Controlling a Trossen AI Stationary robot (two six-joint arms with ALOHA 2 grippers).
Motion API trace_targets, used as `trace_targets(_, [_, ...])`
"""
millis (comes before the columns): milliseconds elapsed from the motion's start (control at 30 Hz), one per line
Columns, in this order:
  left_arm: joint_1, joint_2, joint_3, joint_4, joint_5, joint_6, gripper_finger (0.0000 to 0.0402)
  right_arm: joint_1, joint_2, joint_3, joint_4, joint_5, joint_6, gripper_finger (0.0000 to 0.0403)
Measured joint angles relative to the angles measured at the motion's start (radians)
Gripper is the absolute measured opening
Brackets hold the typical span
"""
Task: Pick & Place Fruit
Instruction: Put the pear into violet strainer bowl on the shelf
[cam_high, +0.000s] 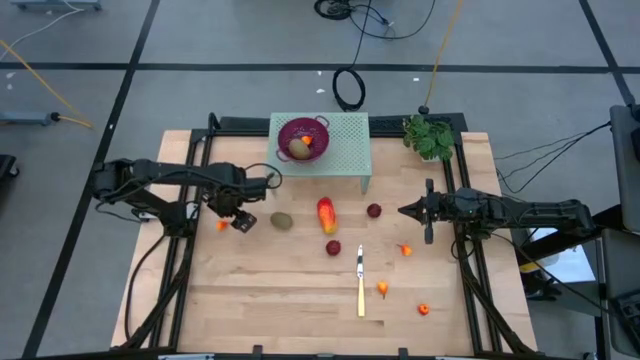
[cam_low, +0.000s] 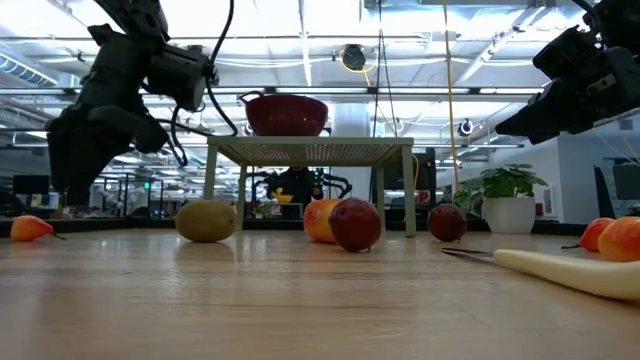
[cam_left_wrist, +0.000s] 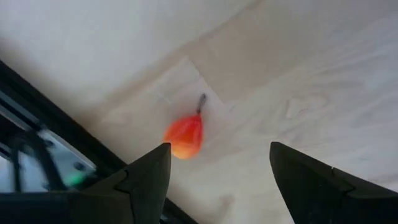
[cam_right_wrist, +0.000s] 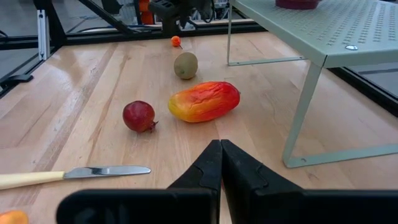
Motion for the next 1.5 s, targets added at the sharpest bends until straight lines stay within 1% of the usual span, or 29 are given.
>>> trace_targets(100, [0.011,0.000,0.000,0.000,0.039,-0.036,0.0271,0.000,0.000,0.000,0.000,0.000,0.000,0.0004])
trace_targets(267, [-0.008,0.000,0.000,-0.001,-0.007,-0.057,0.0271,0.000,0.000,0.000,0.000,0.000,0.000,0.0004])
trace_targets(433, [-0.038,0.000,0.000,-0.002,-0.011,-0.062,0.0271,0.000,0.000,0.000,0.000,0.000,0.000,0.0004])
trace_targets(533, [-0.062,0.000,0.000,-0.024,0.013,-0.066,0.0271,0.000,0.000,0.000,0.000,0.000,0.000,0.0004])
trace_targets(667, [-0.082,0.000,0.000,-0.103,0.066,-0.103,0.0271,0.000,0.000,0.000,0.000,0.000,0.000,0.0004])
trace_targets(833, [-0.087,0.000,0.000,-0.136,0.038,-0.105,0.0271,0.000,0.000,0.000,0.000,0.000,0.000,0.0004])
trace_targets(967, [-0.086,0.029,0.000,-0.110,0.064,-0.087,0.0271,0.000,0.000,0.000,0.000,0.000,0.000,0.0004])
trace_targets(1067, [-0.087,0.074,0.000,-0.107,0.050,-0.086,0.0271,0.000,0.000,0.000,0.000,0.000,0.000,0.0004])
trace_targets(1167, [-0.087,0.130,0.000,-0.065,0.046,-0.090,0.0271,0.000,0.000,0.000,0.001,0.000,0.000,0.0004])
trace_targets(1267, [-0.086,0.174,0.000,-0.051,0.018,-0.107,0.0271,0.000,0.000,0.000,0.000,0.000,0.003,0.0004])
trace_targets(1400, [-0.078,0.216,0.000,-0.048,-0.050,-0.132,0.0271,0.000,0.000,0.000,0.000,-0.003,0.003,0.0004])
trace_targets(1500, [-0.078,0.221,-0.003,-0.035,-0.119,-0.131,0.0271,0.000,0.000,0.000,0.000,-0.003,0.003,0.0004])
